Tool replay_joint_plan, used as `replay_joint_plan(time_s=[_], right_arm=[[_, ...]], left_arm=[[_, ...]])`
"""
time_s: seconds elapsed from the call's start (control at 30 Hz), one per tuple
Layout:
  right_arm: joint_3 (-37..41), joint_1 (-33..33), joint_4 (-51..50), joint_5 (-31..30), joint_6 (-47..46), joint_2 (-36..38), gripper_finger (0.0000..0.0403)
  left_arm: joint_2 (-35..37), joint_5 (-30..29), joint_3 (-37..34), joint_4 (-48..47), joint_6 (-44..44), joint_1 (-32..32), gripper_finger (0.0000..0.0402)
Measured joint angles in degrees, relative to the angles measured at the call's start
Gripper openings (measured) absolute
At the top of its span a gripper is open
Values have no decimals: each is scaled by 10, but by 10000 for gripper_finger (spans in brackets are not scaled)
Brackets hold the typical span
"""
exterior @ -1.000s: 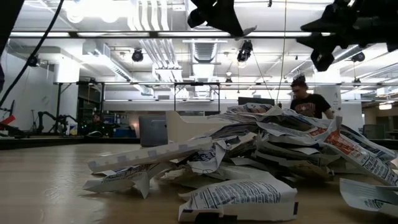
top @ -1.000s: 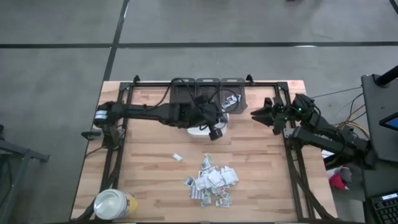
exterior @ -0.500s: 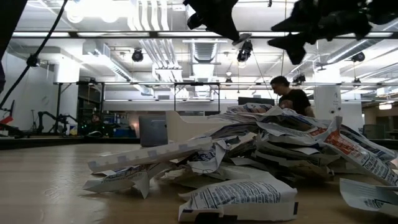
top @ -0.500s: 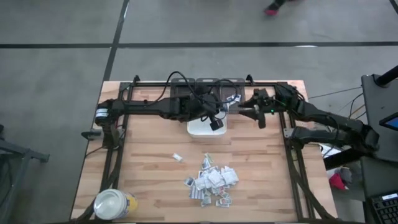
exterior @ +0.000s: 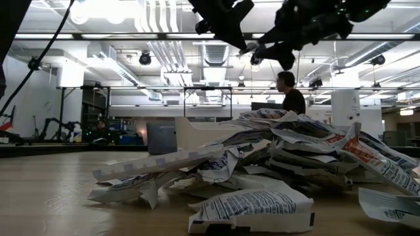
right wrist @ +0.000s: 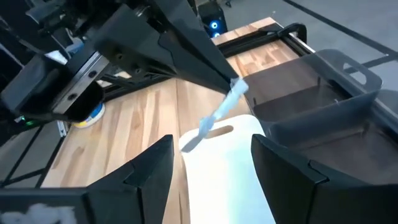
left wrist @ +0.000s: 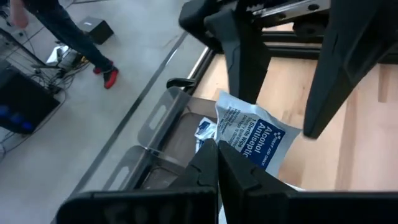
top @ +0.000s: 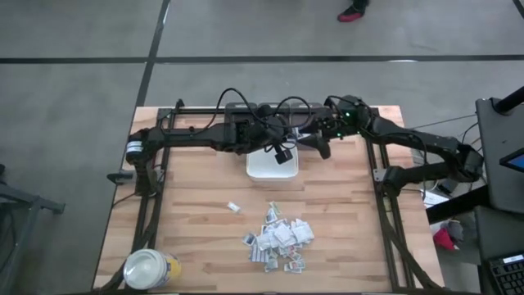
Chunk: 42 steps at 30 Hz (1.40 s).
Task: Pick & Place First Aid Supplies
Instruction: Put the white alcohol pad into the right black bin
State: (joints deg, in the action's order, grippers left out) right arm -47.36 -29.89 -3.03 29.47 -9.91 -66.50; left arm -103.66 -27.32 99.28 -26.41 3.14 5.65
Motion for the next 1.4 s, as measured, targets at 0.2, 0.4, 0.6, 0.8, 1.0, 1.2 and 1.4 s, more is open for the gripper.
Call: replay_joint_plan(time_s=[0.2, 0.4, 0.6, 0.8, 1.0, 1.2, 1.4], right_arm=[[-31, 0, -1, 0, -3, -43, 215], [-62, 0, -2, 0, -5, -74, 214], [-94, 0, -52, 0, 1, -101, 178], [-106, 0, -70, -1, 15, -111, 110], [-106, 0, -71, -1, 29, -103, 35], [-106, -1, -72, -12, 39, -96, 9], [-106, -3, -75, -18, 42, -96, 8]], left_arm=[[0, -13, -1, -1, 12, 0, 0], [0, -13, -1, -2, 12, 0, 0], [0, -13, -1, -2, 12, 0, 0], [0, -13, -1, -2, 12, 0, 0], [0, -13, -2, -2, 13, 0, 0], [0, -13, -2, -1, 34, 0, 10], [0, -13, -2, -2, 42, 3, 55]])
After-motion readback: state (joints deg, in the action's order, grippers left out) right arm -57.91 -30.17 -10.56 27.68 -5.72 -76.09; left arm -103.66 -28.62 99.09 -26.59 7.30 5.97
